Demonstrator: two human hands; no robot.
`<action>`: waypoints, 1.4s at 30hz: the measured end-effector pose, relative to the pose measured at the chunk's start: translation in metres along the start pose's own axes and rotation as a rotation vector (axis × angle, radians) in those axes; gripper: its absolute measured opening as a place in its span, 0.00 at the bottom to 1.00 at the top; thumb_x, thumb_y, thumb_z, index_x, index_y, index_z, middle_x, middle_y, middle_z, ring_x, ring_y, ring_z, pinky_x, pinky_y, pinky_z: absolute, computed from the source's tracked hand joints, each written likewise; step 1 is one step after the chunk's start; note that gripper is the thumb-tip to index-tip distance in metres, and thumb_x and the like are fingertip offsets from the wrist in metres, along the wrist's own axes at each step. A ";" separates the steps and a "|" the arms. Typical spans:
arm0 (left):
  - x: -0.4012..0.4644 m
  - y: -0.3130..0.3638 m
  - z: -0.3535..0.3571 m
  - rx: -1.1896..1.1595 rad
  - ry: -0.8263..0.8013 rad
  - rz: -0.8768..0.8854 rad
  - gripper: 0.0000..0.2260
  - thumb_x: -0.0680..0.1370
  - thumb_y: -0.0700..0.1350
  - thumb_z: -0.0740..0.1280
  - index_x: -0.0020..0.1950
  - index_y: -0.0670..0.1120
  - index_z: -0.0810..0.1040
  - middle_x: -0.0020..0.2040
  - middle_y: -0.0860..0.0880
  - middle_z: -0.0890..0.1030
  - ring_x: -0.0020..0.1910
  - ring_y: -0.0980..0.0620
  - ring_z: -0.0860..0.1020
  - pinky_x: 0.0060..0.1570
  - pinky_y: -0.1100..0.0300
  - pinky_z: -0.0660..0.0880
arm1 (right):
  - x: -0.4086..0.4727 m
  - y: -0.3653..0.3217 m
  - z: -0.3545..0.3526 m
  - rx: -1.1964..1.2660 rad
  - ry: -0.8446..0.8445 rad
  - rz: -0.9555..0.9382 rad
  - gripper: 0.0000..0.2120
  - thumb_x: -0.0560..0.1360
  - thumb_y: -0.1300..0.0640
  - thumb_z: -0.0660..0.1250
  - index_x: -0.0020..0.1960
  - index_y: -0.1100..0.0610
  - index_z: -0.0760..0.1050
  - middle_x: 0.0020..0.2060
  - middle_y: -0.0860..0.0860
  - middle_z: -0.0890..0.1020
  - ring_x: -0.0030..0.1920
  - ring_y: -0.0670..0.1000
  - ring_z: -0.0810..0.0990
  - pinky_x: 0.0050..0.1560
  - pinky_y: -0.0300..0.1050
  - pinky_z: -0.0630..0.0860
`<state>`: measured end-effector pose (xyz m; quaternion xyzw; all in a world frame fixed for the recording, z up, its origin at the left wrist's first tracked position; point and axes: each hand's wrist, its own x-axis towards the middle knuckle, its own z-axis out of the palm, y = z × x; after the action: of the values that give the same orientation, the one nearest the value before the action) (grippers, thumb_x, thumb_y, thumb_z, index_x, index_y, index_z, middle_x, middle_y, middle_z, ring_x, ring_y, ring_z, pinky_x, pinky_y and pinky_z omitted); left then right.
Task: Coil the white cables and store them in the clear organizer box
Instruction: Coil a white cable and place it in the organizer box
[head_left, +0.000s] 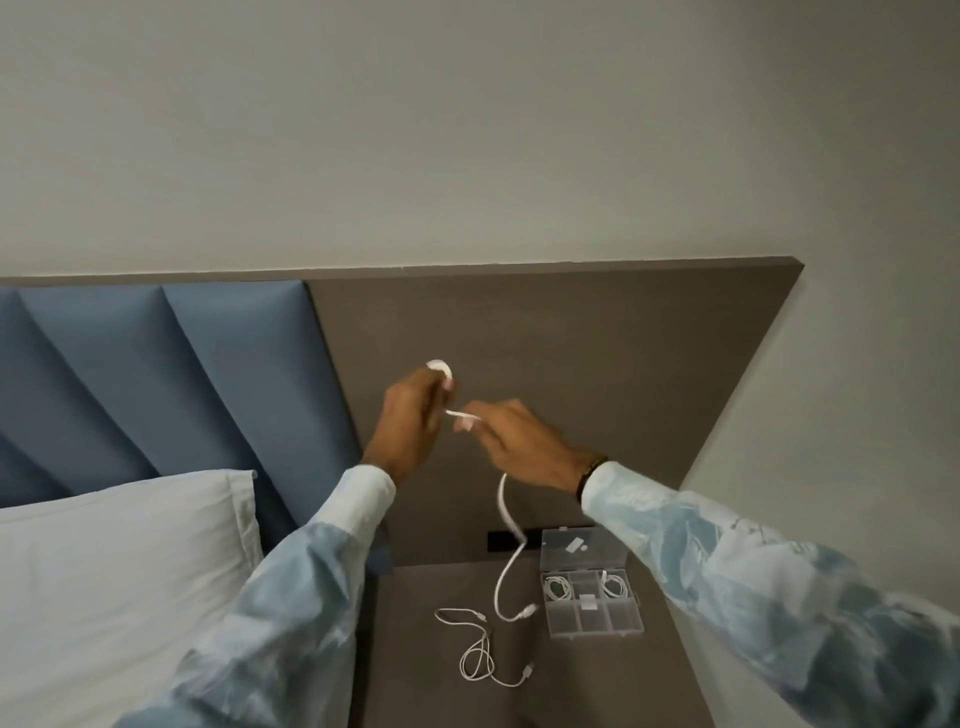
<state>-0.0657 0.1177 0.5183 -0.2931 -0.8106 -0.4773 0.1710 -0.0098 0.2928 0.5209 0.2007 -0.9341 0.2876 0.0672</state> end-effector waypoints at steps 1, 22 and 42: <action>-0.008 -0.003 0.001 0.085 -0.112 0.038 0.10 0.83 0.36 0.62 0.43 0.40 0.77 0.37 0.44 0.78 0.34 0.59 0.71 0.40 0.61 0.68 | 0.005 0.002 -0.012 -0.049 0.020 -0.004 0.09 0.83 0.51 0.58 0.54 0.51 0.76 0.42 0.52 0.82 0.41 0.54 0.81 0.43 0.54 0.78; -0.009 -0.013 -0.008 0.004 -0.228 -0.089 0.14 0.86 0.40 0.58 0.45 0.46 0.80 0.36 0.50 0.77 0.34 0.56 0.75 0.42 0.59 0.72 | 0.010 -0.008 -0.034 -0.091 0.111 -0.029 0.09 0.83 0.51 0.61 0.52 0.54 0.77 0.40 0.50 0.82 0.39 0.52 0.80 0.41 0.52 0.77; -0.013 0.000 0.009 -0.499 -0.124 -0.359 0.18 0.87 0.44 0.55 0.46 0.39 0.81 0.36 0.45 0.79 0.34 0.53 0.78 0.41 0.62 0.77 | 0.026 -0.017 -0.042 -0.135 0.161 0.035 0.09 0.80 0.53 0.65 0.58 0.51 0.79 0.46 0.51 0.86 0.41 0.50 0.81 0.44 0.50 0.80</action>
<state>-0.0557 0.1211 0.5067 -0.2067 -0.7160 -0.6654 -0.0430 -0.0262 0.2953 0.5704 0.1555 -0.9463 0.2404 0.1502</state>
